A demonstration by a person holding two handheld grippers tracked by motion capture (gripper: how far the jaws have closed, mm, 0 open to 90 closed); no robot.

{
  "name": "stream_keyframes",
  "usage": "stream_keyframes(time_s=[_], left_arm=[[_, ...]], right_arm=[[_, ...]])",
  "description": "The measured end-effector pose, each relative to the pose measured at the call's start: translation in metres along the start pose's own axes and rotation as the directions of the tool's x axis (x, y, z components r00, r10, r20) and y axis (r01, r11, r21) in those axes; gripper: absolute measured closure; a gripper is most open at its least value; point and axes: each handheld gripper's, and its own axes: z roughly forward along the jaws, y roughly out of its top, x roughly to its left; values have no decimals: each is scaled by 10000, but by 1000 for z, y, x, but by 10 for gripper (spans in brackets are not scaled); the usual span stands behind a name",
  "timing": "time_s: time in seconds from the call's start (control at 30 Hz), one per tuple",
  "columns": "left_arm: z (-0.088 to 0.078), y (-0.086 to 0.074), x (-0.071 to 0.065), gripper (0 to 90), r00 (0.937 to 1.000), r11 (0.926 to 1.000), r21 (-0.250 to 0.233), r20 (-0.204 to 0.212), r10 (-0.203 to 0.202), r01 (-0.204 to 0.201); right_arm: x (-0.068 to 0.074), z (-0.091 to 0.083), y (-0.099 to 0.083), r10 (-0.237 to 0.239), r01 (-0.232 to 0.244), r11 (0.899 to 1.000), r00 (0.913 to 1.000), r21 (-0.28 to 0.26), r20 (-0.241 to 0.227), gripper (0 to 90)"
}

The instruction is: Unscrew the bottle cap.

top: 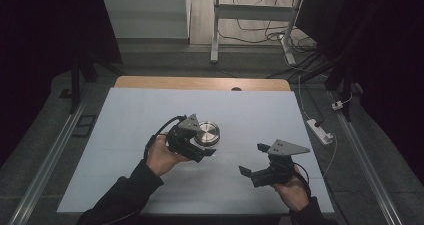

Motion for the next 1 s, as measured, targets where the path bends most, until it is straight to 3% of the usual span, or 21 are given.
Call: stream_keyframes(time_s=[0.13,0.23,0.63,1.0], left_arm=[[0,0,-1,156,10000,10000,19,5,17,-17],[1,1,-2,156,10000,10000,52,31,34,-35],[1,3,-5,156,10000,10000,31,63,77,-77],[0,4,-6,156,9997,9997,59,89,218,-218]], right_arm=[[0,6,9,139,-140,9998,9999,-144,-43,0],[2,12,20,51,-47,9997,9998,-220,198,0],[14,29,51,-78,78,9994,10000,-342,-6,0],[26,50,68,-261,261,9990,9997,-366,-14,0]])
